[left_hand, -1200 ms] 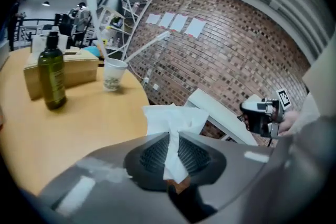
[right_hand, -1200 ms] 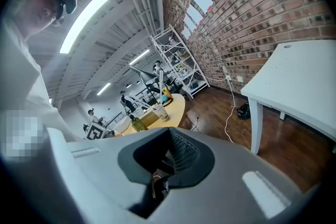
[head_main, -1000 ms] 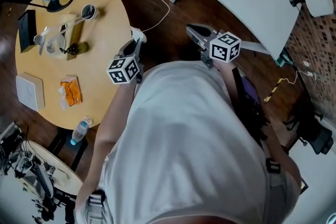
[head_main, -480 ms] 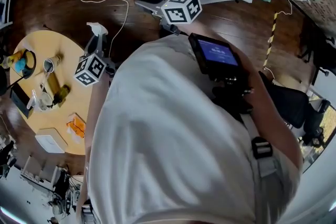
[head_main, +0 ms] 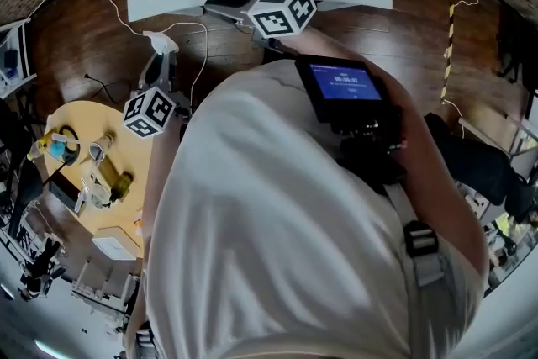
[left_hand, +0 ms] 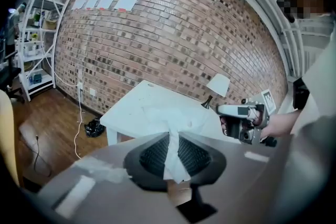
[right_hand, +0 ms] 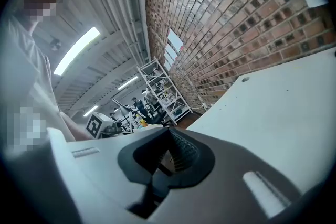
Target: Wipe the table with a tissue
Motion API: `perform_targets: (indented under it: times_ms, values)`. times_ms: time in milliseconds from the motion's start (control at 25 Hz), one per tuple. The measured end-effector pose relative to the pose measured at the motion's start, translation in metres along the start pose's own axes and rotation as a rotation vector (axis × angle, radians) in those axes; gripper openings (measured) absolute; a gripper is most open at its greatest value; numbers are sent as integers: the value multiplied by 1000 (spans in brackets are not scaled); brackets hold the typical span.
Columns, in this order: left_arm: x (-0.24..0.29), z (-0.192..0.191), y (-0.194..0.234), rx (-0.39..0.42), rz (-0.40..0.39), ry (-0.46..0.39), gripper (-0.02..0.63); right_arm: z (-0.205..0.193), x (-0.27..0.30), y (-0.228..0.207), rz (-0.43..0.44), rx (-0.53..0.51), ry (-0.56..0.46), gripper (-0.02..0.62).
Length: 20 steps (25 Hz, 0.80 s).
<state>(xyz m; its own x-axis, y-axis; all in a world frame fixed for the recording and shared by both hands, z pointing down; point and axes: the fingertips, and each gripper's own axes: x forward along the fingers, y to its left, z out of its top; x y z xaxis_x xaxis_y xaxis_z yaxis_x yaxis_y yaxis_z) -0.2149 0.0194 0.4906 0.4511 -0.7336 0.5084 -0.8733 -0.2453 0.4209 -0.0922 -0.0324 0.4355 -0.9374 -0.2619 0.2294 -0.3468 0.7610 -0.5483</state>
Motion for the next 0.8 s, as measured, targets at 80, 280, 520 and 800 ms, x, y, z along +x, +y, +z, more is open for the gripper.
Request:
perform_targets:
  times_ms: [80,280,520,800]
  values:
    - [27,12,-19,16,16,14,51,10,-27,-27,1,21,-17,6]
    - [61,23,-38,22,63,33,51,-10,-89,-76,-86,114,4,6]
    - [51,40,4,12,174,39,52,-19,-85,-91,-68,172,-43,6]
    - [66,52,68,6,219,82,52,-22,-57,-101,-79,197,-44,6]
